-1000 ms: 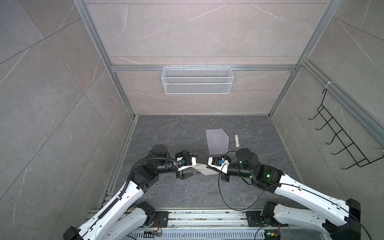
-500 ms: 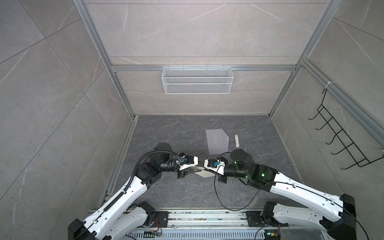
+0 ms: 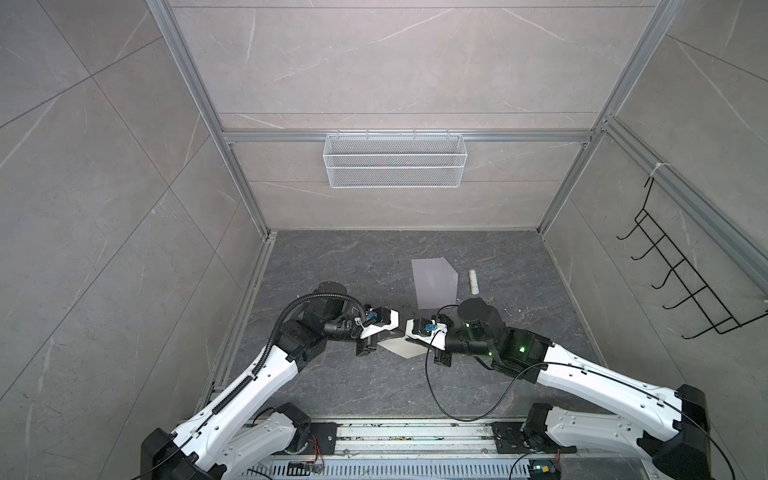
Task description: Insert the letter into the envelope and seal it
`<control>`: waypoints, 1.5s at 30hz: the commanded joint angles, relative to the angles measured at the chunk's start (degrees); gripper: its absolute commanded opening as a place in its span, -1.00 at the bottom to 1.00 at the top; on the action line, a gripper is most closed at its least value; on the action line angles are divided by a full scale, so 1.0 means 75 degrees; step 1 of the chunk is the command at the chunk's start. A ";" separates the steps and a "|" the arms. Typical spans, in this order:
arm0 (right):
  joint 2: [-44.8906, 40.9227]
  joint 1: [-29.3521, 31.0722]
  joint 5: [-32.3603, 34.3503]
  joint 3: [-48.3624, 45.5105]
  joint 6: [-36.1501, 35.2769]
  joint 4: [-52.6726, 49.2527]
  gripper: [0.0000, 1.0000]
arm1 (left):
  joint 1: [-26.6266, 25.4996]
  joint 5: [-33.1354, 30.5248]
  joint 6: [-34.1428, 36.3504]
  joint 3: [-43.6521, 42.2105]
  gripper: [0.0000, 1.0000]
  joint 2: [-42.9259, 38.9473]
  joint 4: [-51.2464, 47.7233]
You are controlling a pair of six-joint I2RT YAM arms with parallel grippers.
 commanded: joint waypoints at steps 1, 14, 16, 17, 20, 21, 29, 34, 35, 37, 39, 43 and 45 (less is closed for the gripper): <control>-0.0011 0.0073 0.0015 0.0222 0.0008 0.0204 -1.00 | 0.0045 0.0203 0.0069 0.0296 -1.00 0.0081 -0.0069; -0.0323 0.0067 0.0125 0.0059 0.0254 0.0443 -1.00 | 0.0037 0.0277 0.0123 0.0319 -0.54 0.0104 -0.0146; -0.0318 0.0067 0.0105 0.0083 0.0263 0.0441 -1.00 | 0.0044 0.0285 0.0118 0.0320 -0.51 0.0118 -0.0147; -0.0307 0.0067 0.0082 0.0092 0.0261 0.0459 -1.00 | 0.0047 0.0291 0.0118 0.0317 -0.50 0.0121 -0.0149; -0.0273 0.0067 -0.0001 0.0122 0.0254 0.0450 -1.00 | 0.0045 0.0273 0.0116 0.0329 -0.52 0.0127 -0.0150; -0.0251 0.0068 -0.0012 0.0136 0.0265 0.0453 -1.00 | 0.0047 0.0277 0.0116 0.0332 -0.57 0.0116 -0.0149; -0.0183 0.0067 0.0016 0.0177 0.0280 0.0373 -0.97 | 0.0042 0.0255 0.0139 0.0329 -1.00 0.0076 -0.0149; -0.0265 0.0066 0.0251 0.0049 0.0414 0.0414 -0.72 | 0.0039 0.0198 0.0180 0.0298 -1.00 0.0004 -0.0134; -0.0299 0.0067 0.0285 -0.0005 0.0445 0.0451 -0.71 | 0.0043 0.0185 0.0177 0.0297 -1.00 -0.0008 -0.0127; -0.0385 0.0067 0.0400 -0.0131 0.0504 0.0511 -0.70 | 0.0041 0.0157 0.0183 0.0282 -1.00 -0.0031 -0.0102; -0.0440 0.0066 0.0502 -0.0230 0.0524 0.0526 -0.69 | 0.0031 0.0144 0.0177 0.0285 -1.00 -0.0032 -0.0102; -0.0502 0.0055 0.0571 -0.0368 0.0589 0.0496 -0.70 | 0.0039 0.0145 0.0167 0.0285 -1.00 -0.0044 -0.0081; -0.0497 0.0056 0.0572 -0.0388 0.0599 0.0433 -0.72 | 0.0041 0.0136 0.0156 0.0282 -1.00 -0.0055 -0.0085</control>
